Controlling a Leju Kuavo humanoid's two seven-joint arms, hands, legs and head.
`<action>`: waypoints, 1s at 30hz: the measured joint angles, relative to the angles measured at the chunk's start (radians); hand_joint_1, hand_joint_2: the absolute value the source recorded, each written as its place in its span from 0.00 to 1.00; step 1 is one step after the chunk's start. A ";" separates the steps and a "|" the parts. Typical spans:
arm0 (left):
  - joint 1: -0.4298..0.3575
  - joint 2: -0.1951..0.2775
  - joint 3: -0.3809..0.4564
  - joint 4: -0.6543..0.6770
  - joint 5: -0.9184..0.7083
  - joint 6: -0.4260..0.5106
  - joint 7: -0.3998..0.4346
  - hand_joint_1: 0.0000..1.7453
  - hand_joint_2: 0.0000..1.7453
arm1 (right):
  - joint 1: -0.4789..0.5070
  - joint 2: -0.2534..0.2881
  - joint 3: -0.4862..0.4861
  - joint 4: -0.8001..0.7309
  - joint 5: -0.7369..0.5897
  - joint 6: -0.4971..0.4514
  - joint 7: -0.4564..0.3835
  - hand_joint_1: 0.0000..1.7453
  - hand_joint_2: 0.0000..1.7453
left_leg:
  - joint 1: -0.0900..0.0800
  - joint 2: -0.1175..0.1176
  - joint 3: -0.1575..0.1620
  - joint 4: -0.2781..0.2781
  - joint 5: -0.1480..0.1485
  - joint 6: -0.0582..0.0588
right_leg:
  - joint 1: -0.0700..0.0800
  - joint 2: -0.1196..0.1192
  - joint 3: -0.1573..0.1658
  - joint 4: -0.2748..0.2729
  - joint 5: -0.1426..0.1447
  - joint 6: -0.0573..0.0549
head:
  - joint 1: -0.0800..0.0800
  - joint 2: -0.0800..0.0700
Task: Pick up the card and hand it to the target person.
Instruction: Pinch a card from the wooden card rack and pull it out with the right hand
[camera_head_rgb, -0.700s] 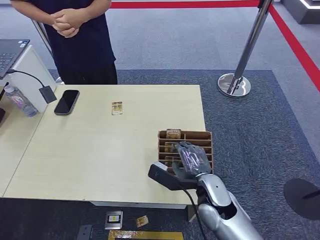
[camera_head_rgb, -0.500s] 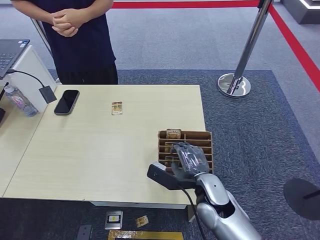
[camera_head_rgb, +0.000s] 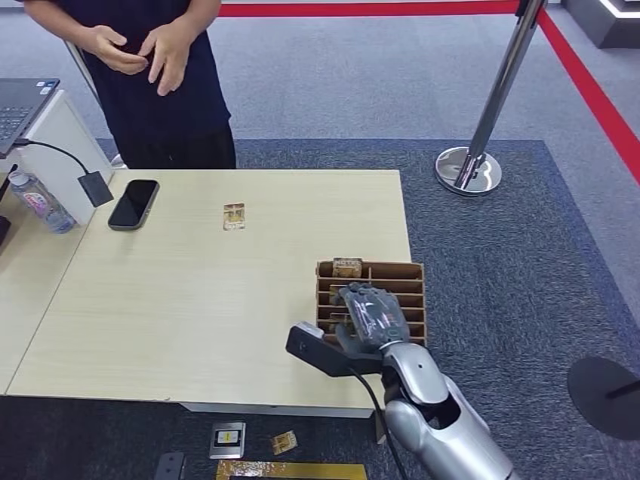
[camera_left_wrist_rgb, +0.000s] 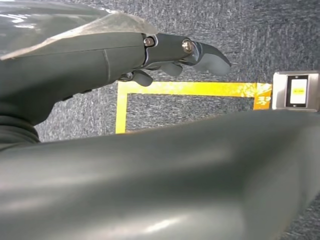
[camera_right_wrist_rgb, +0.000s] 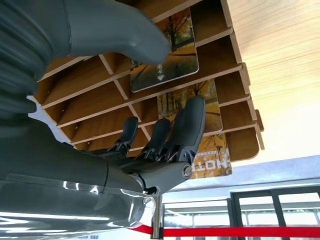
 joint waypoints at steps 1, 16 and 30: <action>0.000 0.000 0.000 0.000 0.000 0.000 0.000 0.00 0.00 | 0.000 0.000 0.000 0.000 0.000 0.000 0.000 0.45 1.00 | 0.000 0.000 0.000 0.000 0.000 0.000 | 0.000 0.000 0.000 0.000 0.000 0.000 | 0.000 0.000; -0.010 0.003 0.000 0.018 0.004 0.001 -0.011 0.00 0.00 | 0.000 0.000 0.000 0.019 0.003 -0.012 0.003 0.45 1.00 | 0.000 0.000 0.000 0.000 0.000 0.000 | 0.000 0.000 0.000 0.000 0.000 0.000 | 0.000 0.000; -0.027 0.007 0.000 0.059 0.015 0.002 -0.026 0.00 0.00 | -0.005 0.013 0.000 0.044 0.030 -0.035 0.014 0.64 1.00 | 0.000 0.000 0.000 0.000 0.000 0.000 | 0.000 0.000 0.000 0.000 0.000 0.000 | 0.000 0.000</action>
